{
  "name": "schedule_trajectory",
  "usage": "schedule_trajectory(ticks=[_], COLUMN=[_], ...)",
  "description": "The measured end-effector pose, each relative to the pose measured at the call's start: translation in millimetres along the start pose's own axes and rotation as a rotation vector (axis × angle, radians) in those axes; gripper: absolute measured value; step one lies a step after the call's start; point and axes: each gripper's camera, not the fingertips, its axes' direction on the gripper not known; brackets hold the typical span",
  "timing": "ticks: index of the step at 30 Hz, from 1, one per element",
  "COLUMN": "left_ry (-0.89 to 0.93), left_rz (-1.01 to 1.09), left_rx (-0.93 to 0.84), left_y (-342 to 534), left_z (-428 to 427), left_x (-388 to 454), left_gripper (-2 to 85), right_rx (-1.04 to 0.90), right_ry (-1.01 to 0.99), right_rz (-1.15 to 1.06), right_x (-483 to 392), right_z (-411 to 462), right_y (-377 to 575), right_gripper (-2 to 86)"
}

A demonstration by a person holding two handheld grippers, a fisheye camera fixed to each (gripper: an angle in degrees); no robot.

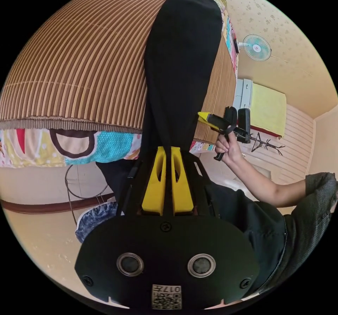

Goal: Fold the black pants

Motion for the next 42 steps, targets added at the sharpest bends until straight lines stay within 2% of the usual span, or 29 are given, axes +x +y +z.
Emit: schedule_trajectory(ticks=[2,5,7,8,11,13,15,18,22,28,32,36,39,42], left_ry=[0.026,0.261,0.415,0.423,0.201,0.029,-0.022,-0.028,-0.040,-0.117,-0.195,-0.392,-0.328,-0.229], left_rz=[0.015,0.172,0.252,0.257,0.199,0.078,0.009,0.007,0.084,0.153,0.168,0.390,0.418,0.355], left_rx=[-0.034,-0.067,-0.062,-0.068,-0.137,-0.194,-0.180,-0.026,0.138,-0.013,-0.073,-0.050,-0.065,-0.066], left_y=[-4,-6,0,1,7,8,6,2,-18,-58,-56,-27,-12,-3], left_z=[-4,-13,-22,-23,-8,11,12,-13,-46,-17,0,4,7,8], left_x=[2,16,27,29,36,29,25,32,49,71,82,130,143,136], left_gripper=[-0.8,-0.8,-0.7,-0.7,-0.3,0.7,2.8,5.9,6.6,7.0,0.1,-0.9,-1.0,-1.0], right_rx=[-0.036,0.034,0.073,0.104,0.125,0.078,0.013,0.047,0.090,0.014,0.140,0.279,0.383,0.440], right_ry=[-0.078,-0.185,-0.155,-0.131,-0.140,-0.093,0.005,0.029,-0.098,-0.090,-0.124,-0.139,-0.169,-0.301], right_rz=[0.014,-0.117,-0.138,-0.107,-0.015,-0.013,-0.022,-0.033,-0.017,-0.042,-0.011,0.006,-0.008,0.099], right_x=[4,-9,-5,6,29,26,18,11,20,4,-1,0,-3,10], right_z=[-8,-46,-68,-77,-78,-70,-63,-71,-78,-65,-91,-125,-152,-162], right_y=[-8,1,13,22,27,17,4,-11,-26,-31,-47,-101,-168,-230], right_gripper=[4.1,2.5,2.1,1.9,1.6,1.8,2.4,4.0,6.0,5.4,6.2,7.4,8.4,9.1])
